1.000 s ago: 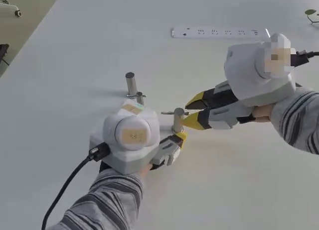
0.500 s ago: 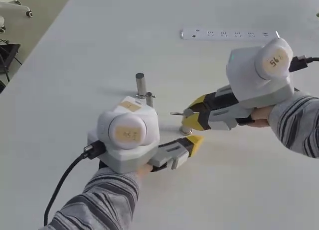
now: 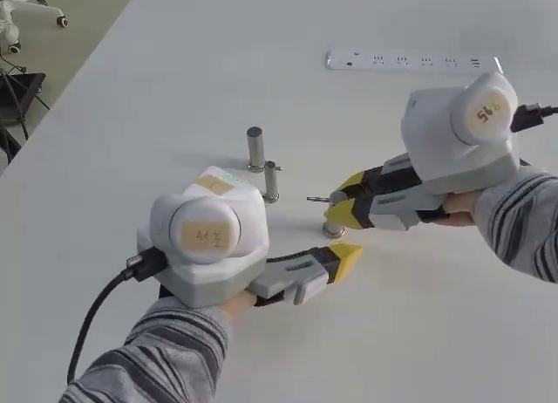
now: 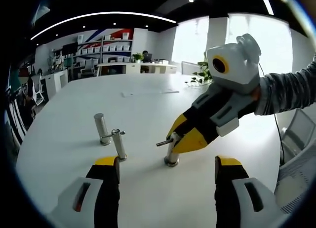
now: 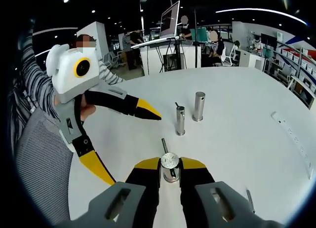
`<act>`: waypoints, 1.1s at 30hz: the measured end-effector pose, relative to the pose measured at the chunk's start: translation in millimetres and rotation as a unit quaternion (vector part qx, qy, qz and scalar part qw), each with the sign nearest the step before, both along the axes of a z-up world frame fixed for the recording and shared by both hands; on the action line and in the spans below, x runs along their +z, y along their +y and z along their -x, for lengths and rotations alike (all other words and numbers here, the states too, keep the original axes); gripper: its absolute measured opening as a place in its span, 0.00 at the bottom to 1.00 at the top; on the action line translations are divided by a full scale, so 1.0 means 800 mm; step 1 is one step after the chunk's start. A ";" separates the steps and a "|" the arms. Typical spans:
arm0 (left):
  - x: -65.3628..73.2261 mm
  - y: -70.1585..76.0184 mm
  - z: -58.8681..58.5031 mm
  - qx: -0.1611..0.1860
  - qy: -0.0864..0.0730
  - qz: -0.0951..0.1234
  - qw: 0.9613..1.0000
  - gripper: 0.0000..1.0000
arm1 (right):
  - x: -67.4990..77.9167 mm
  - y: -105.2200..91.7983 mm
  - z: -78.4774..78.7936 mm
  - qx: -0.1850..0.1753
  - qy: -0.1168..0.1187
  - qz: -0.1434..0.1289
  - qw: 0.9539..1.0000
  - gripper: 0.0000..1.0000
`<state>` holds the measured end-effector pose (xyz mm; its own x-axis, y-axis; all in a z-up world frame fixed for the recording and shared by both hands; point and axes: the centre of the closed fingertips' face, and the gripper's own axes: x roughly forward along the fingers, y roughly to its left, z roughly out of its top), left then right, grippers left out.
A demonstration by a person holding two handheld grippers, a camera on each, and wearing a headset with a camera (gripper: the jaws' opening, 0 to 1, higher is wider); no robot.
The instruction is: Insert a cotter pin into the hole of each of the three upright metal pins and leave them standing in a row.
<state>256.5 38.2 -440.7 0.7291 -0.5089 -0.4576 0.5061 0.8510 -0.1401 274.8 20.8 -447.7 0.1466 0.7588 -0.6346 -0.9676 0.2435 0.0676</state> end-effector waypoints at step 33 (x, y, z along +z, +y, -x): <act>0.028 0.038 0.006 0.007 -0.029 0.001 1.000 0.99 | 0.002 -0.004 -0.050 0.007 -0.018 0.016 1.000 0.08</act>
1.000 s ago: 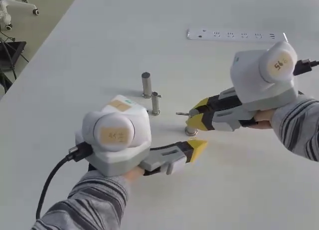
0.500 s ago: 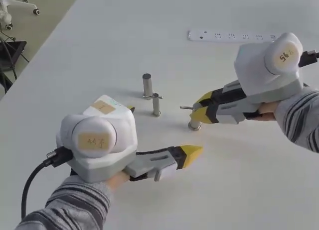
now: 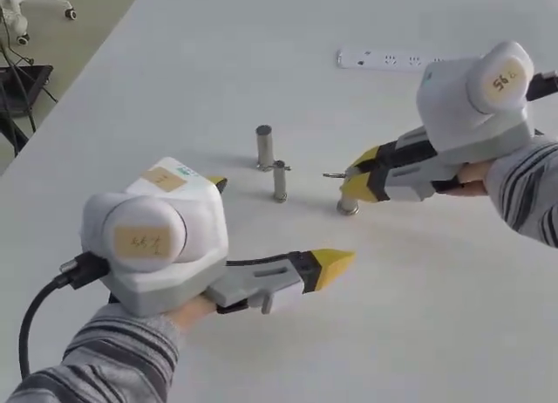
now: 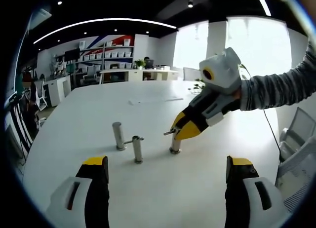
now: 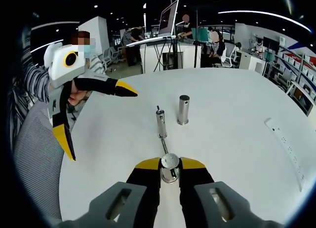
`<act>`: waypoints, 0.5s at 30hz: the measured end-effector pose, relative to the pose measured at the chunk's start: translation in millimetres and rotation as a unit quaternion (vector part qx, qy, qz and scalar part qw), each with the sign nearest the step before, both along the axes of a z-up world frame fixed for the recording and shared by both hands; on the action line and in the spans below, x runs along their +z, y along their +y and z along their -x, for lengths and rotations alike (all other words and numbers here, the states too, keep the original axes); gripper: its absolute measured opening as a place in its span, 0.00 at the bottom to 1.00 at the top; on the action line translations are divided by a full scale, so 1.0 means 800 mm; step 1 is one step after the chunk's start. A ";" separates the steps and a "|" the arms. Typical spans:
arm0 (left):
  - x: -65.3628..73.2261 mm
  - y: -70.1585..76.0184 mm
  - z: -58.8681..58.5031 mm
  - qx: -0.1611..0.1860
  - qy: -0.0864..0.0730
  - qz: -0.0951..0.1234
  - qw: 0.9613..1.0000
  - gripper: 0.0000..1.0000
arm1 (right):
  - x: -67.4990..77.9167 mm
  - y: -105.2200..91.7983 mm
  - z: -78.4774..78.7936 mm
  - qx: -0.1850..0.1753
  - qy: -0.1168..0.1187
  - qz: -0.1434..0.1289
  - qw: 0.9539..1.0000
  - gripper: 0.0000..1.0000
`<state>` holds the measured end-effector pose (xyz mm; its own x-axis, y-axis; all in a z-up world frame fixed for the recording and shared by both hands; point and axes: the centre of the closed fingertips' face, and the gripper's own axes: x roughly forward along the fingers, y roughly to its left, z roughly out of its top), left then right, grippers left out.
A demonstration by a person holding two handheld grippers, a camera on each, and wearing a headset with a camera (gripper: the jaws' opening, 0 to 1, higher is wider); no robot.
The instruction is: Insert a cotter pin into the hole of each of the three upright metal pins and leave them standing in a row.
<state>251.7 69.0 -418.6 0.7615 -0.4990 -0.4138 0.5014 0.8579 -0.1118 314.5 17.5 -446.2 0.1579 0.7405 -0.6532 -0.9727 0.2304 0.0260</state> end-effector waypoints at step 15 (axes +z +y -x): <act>-0.005 0.004 0.002 0.007 0.006 0.006 1.000 0.97 | -0.001 0.002 -0.003 0.013 -0.004 -0.003 1.000 0.08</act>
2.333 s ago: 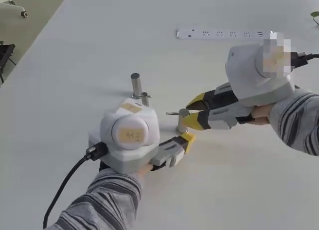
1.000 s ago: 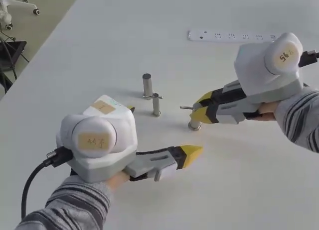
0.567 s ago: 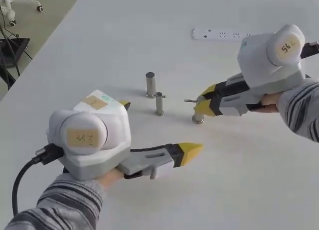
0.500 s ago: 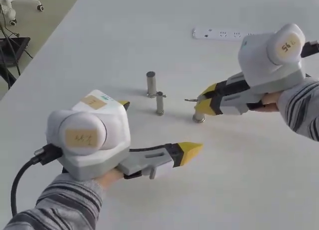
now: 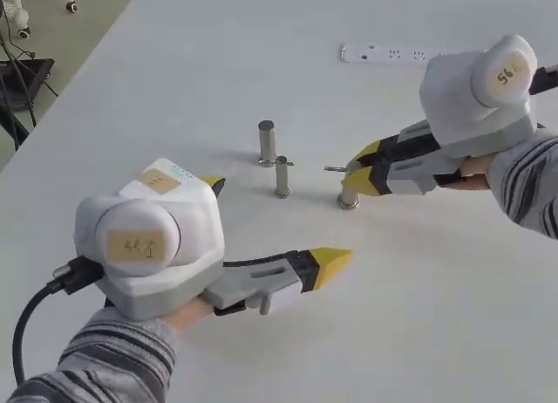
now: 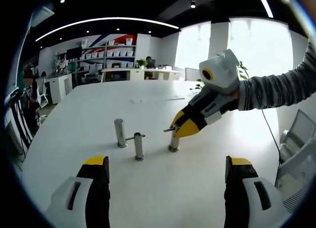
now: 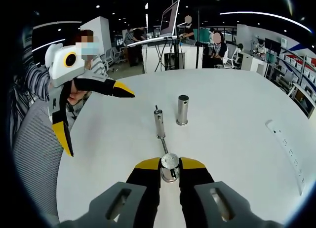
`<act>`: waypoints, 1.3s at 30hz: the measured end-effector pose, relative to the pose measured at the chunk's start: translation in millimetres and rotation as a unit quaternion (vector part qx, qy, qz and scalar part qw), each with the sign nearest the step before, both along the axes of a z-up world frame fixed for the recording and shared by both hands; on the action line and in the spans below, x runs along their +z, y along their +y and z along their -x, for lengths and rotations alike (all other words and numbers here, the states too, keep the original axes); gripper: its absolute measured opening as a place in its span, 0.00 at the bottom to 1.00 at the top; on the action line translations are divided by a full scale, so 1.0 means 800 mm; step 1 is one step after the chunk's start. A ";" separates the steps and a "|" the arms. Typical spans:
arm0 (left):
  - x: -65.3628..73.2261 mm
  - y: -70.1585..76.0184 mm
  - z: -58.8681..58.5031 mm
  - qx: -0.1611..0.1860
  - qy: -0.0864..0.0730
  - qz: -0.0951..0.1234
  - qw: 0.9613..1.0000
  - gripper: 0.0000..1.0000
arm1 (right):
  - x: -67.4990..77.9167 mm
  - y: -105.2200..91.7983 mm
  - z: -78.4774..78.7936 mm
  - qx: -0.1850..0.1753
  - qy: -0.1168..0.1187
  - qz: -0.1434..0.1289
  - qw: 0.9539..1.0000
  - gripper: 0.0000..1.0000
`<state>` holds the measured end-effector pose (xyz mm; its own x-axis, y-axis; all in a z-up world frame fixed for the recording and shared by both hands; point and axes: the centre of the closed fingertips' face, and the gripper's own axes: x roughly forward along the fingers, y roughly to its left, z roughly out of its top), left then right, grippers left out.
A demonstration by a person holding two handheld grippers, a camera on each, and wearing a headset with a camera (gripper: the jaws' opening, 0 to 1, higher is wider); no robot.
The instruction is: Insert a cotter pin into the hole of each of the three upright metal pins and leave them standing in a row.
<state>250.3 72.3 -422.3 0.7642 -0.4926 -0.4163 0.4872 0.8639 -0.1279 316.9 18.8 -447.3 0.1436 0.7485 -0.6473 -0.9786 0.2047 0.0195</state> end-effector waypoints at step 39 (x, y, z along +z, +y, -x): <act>0.001 0.005 0.007 0.003 0.003 0.003 1.000 0.95 | 0.033 0.018 -0.002 -0.050 0.040 -0.059 0.996 0.30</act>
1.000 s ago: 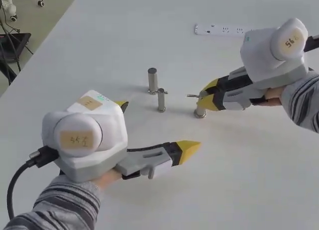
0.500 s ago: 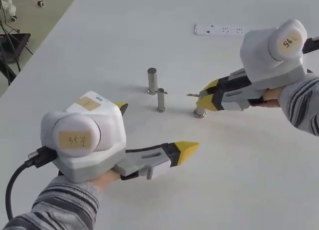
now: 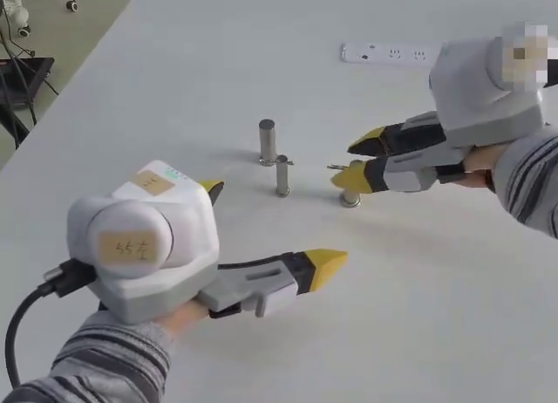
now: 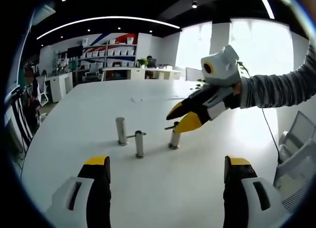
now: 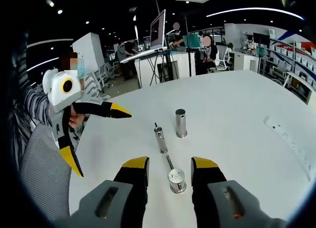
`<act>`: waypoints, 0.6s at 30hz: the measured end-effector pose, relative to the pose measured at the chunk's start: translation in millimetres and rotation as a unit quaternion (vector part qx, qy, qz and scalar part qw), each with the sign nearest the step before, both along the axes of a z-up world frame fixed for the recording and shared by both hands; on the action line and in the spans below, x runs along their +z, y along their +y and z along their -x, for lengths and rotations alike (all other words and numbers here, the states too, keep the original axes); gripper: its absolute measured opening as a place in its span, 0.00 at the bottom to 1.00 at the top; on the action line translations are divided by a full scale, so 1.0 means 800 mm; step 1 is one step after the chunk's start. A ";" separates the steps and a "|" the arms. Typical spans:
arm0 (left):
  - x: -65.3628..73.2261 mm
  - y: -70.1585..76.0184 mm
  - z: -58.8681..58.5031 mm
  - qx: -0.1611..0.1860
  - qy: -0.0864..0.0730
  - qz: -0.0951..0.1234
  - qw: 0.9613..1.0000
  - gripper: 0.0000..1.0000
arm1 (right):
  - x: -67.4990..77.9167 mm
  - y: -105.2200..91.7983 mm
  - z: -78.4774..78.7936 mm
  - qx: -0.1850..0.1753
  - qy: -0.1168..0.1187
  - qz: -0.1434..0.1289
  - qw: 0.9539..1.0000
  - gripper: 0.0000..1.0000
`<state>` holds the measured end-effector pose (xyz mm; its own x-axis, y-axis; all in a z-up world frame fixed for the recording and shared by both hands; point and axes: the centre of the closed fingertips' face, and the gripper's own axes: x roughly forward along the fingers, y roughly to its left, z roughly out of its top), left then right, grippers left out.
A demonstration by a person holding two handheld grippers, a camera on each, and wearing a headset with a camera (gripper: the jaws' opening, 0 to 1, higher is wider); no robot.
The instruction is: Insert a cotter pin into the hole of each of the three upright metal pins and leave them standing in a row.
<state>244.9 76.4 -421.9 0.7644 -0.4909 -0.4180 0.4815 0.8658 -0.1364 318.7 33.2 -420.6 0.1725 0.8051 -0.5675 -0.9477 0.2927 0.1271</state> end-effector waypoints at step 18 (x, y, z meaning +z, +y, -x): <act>0.009 0.013 0.009 0.012 -0.011 0.001 1.000 0.94 | 0.008 0.069 -0.046 -0.059 -0.011 -0.024 0.998 0.29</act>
